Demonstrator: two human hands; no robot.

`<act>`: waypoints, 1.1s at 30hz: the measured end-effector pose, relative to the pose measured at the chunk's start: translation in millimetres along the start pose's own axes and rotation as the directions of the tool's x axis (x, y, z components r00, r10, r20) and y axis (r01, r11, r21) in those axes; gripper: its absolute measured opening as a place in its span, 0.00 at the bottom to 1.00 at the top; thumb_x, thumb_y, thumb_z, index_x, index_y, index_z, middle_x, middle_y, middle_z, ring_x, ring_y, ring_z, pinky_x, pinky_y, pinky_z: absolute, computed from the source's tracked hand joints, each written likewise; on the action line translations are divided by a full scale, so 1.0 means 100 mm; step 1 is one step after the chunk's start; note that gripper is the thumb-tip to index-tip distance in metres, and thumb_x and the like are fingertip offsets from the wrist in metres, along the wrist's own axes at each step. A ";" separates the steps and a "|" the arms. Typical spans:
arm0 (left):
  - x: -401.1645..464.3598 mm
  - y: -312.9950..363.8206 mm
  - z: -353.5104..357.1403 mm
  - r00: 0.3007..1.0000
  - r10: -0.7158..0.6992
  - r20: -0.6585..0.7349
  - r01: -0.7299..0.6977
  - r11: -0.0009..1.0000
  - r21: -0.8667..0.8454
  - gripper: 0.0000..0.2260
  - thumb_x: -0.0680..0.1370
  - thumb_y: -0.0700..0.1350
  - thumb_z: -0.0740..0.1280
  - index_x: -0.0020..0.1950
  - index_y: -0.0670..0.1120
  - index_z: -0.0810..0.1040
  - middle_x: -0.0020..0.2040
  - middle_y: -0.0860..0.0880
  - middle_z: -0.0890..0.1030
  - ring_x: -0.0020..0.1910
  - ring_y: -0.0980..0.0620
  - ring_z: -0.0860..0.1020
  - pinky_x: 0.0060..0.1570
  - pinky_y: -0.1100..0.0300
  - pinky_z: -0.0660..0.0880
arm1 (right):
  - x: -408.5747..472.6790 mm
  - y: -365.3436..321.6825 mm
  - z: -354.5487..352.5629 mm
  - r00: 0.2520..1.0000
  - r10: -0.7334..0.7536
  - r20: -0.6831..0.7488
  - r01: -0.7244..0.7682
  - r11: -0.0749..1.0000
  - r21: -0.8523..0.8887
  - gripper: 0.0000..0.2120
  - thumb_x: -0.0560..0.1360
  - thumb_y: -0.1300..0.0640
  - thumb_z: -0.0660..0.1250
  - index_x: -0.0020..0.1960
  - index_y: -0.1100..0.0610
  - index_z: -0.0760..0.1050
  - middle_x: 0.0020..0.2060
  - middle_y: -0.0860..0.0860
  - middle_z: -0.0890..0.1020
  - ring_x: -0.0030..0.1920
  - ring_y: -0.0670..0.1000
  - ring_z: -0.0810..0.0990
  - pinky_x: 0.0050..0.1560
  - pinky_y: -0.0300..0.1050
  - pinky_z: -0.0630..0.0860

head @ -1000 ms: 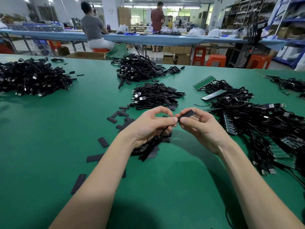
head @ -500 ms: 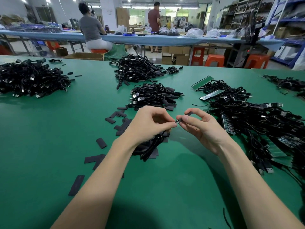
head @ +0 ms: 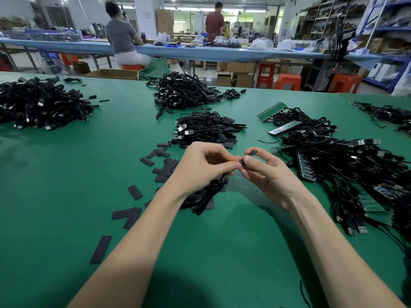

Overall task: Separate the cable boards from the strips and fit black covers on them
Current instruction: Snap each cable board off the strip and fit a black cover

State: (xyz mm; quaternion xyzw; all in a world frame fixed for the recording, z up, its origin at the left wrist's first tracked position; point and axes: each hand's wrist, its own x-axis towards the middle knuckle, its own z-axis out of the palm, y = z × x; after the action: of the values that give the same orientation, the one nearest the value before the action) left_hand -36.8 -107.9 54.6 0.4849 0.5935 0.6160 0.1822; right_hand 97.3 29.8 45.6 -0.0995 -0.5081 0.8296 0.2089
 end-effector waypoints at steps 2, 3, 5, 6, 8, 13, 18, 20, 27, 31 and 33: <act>0.00 0.01 -0.01 1.000 -0.010 0.006 0.010 1.000 -0.020 0.06 0.72 0.35 0.77 0.47 0.35 0.84 0.42 0.45 0.87 0.39 0.49 0.86 0.41 0.65 0.79 | 0.00 0.00 0.01 1.000 -0.020 -0.007 0.020 0.999 -0.028 0.06 0.69 0.61 0.74 0.44 0.51 0.84 0.46 0.58 0.86 0.41 0.50 0.85 0.48 0.39 0.81; 0.00 0.01 -0.01 1.000 -0.014 0.010 0.014 1.000 -0.020 0.07 0.72 0.35 0.77 0.48 0.36 0.84 0.42 0.44 0.87 0.39 0.48 0.86 0.42 0.64 0.79 | 0.00 0.00 0.02 0.999 -0.035 -0.016 0.034 0.999 -0.042 0.08 0.69 0.60 0.75 0.46 0.51 0.84 0.45 0.58 0.86 0.41 0.50 0.84 0.48 0.39 0.81; 0.00 0.01 -0.01 1.000 -0.016 0.016 0.016 1.000 -0.026 0.08 0.72 0.35 0.77 0.49 0.36 0.83 0.44 0.42 0.87 0.42 0.47 0.86 0.46 0.60 0.81 | 0.00 0.01 0.04 0.997 -0.073 -0.034 0.071 0.995 -0.072 0.13 0.69 0.59 0.75 0.52 0.49 0.83 0.45 0.57 0.87 0.40 0.49 0.84 0.46 0.40 0.81; 0.00 0.01 -0.02 1.000 -0.018 0.019 0.019 0.999 -0.029 0.08 0.72 0.34 0.77 0.50 0.36 0.83 0.45 0.42 0.87 0.43 0.46 0.86 0.48 0.57 0.82 | 0.00 0.01 0.05 0.995 -0.096 -0.042 0.092 0.992 -0.087 0.15 0.69 0.58 0.75 0.55 0.49 0.83 0.45 0.56 0.87 0.40 0.48 0.84 0.46 0.40 0.81; 0.00 0.00 -0.03 1.000 -0.020 0.016 0.021 1.000 -0.015 0.07 0.73 0.34 0.76 0.50 0.36 0.84 0.46 0.44 0.87 0.46 0.46 0.86 0.53 0.53 0.82 | 0.00 0.03 0.09 0.990 -0.132 -0.057 0.126 0.986 -0.107 0.16 0.69 0.57 0.75 0.56 0.48 0.83 0.45 0.57 0.87 0.40 0.48 0.84 0.45 0.40 0.81; -0.01 0.00 -0.01 0.999 -0.015 -0.036 0.014 1.000 -0.011 0.06 0.72 0.34 0.77 0.47 0.37 0.84 0.44 0.47 0.87 0.44 0.50 0.86 0.51 0.58 0.82 | 0.02 0.06 0.14 0.982 -0.169 -0.090 0.159 0.981 -0.110 0.16 0.70 0.57 0.74 0.57 0.52 0.82 0.46 0.59 0.87 0.40 0.49 0.84 0.46 0.38 0.81; -0.01 -0.02 -0.01 0.996 -0.053 -0.072 0.053 0.999 -0.004 0.05 0.72 0.36 0.78 0.46 0.39 0.85 0.44 0.46 0.87 0.43 0.48 0.87 0.49 0.57 0.82 | 0.02 0.13 0.16 0.982 -0.153 -0.113 0.144 0.986 -0.085 0.18 0.69 0.58 0.74 0.59 0.54 0.81 0.47 0.60 0.86 0.40 0.50 0.84 0.47 0.40 0.81; -0.01 -0.02 -0.01 0.995 -0.065 -0.072 0.064 0.998 -0.008 0.05 0.72 0.37 0.78 0.46 0.39 0.85 0.44 0.46 0.87 0.43 0.47 0.87 0.51 0.54 0.83 | 0.02 0.14 0.16 0.982 -0.152 -0.110 0.144 0.986 -0.083 0.19 0.69 0.58 0.75 0.60 0.54 0.81 0.47 0.60 0.86 0.40 0.50 0.83 0.47 0.40 0.81; -0.02 -0.03 0.02 0.992 -0.076 -0.099 0.074 0.997 -0.031 0.05 0.72 0.36 0.77 0.46 0.38 0.84 0.43 0.46 0.87 0.42 0.47 0.87 0.46 0.60 0.81 | 0.03 0.15 0.21 0.976 -0.182 -0.117 0.171 0.980 -0.099 0.20 0.71 0.53 0.74 0.62 0.51 0.81 0.50 0.59 0.86 0.46 0.53 0.85 0.49 0.42 0.81; -0.01 -0.02 0.03 0.993 -0.056 -0.103 0.051 0.998 -0.046 0.05 0.73 0.35 0.77 0.46 0.36 0.84 0.41 0.43 0.87 0.40 0.46 0.86 0.44 0.63 0.80 | 0.04 0.16 0.22 0.965 -0.211 -0.156 0.201 0.977 -0.076 0.17 0.71 0.55 0.74 0.60 0.49 0.82 0.50 0.59 0.86 0.47 0.53 0.86 0.49 0.42 0.81; -0.01 -0.02 0.02 0.994 -0.054 -0.097 0.050 0.998 -0.047 0.05 0.73 0.36 0.77 0.46 0.37 0.84 0.42 0.44 0.87 0.41 0.46 0.86 0.45 0.62 0.81 | 0.04 0.16 0.21 0.967 -0.202 -0.156 0.195 0.979 -0.059 0.14 0.71 0.56 0.74 0.57 0.50 0.84 0.48 0.59 0.87 0.45 0.52 0.85 0.48 0.41 0.81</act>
State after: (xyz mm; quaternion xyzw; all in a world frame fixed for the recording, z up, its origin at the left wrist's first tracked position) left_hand -35.0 -107.1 51.8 0.4344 0.6003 0.6471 0.1794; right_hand 81.6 8.4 41.7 -0.1194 -0.5146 0.7827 0.3290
